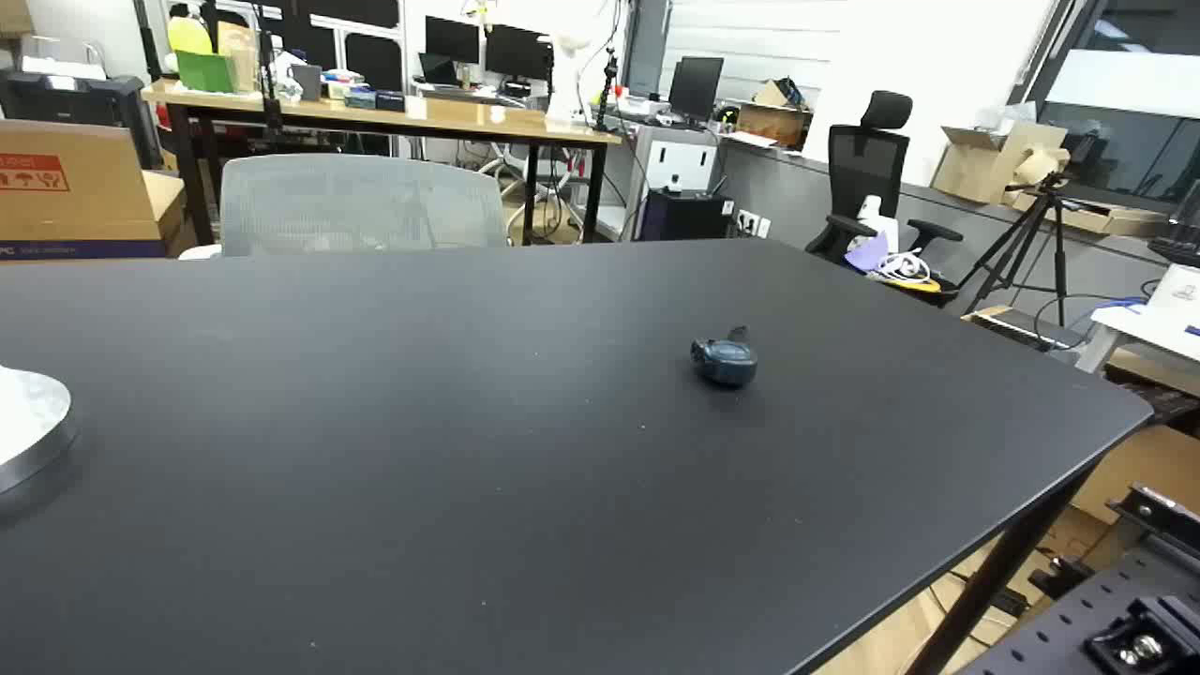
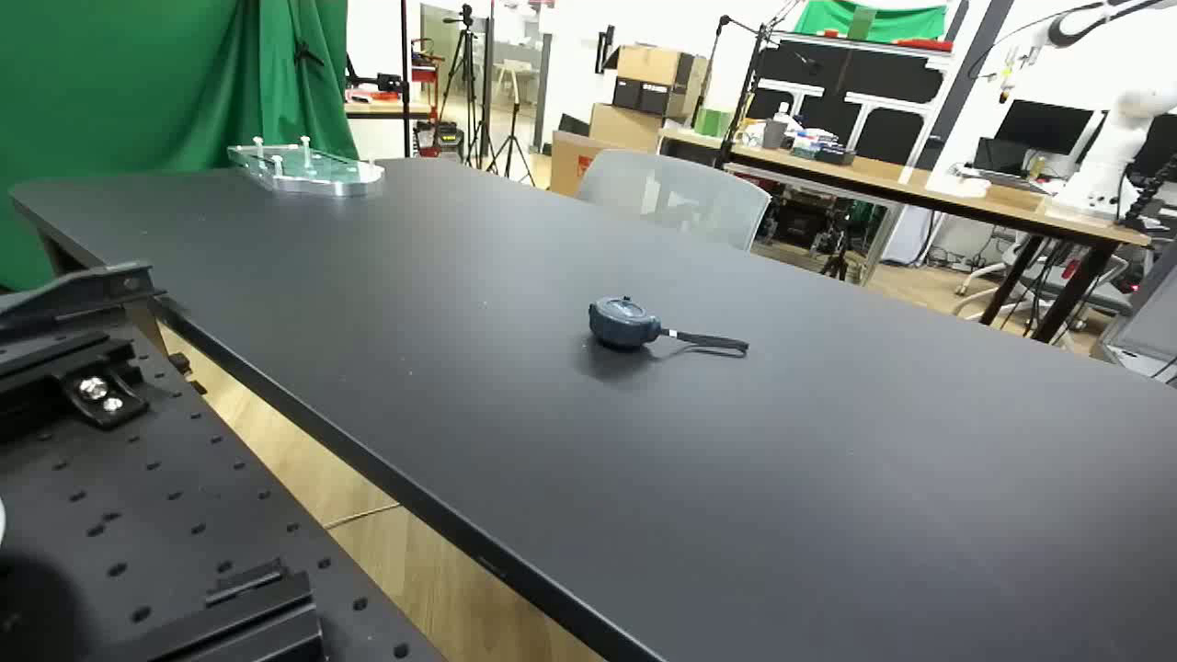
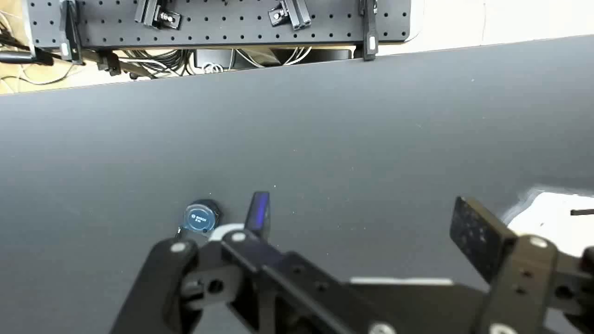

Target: Move the measuring tape to the left and back to the right

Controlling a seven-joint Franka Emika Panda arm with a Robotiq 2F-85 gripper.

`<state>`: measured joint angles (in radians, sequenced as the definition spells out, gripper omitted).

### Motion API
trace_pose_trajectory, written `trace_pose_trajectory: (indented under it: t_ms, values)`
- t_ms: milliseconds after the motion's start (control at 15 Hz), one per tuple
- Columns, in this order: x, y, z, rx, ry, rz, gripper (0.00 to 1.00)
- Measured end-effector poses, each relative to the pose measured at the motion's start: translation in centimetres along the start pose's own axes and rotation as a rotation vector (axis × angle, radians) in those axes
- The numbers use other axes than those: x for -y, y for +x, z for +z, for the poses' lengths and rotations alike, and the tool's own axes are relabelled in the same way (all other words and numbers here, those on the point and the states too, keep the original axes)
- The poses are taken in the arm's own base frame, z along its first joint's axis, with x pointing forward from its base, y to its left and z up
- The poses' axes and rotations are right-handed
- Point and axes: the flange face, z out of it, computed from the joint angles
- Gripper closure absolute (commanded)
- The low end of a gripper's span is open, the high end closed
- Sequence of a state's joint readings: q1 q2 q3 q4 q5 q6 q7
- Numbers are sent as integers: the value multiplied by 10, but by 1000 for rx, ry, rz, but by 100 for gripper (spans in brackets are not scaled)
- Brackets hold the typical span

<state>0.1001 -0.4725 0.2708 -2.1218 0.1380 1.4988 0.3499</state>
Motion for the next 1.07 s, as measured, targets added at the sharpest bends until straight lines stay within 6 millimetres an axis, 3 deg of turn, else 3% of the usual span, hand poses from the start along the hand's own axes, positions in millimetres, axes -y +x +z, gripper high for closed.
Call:
trace_pose_trajectory:
  t_ms: [800,1067]
  values:
    - [0,0,0,-1,0,0,0]
    - [-7,16,3,-107,-23,18,0]
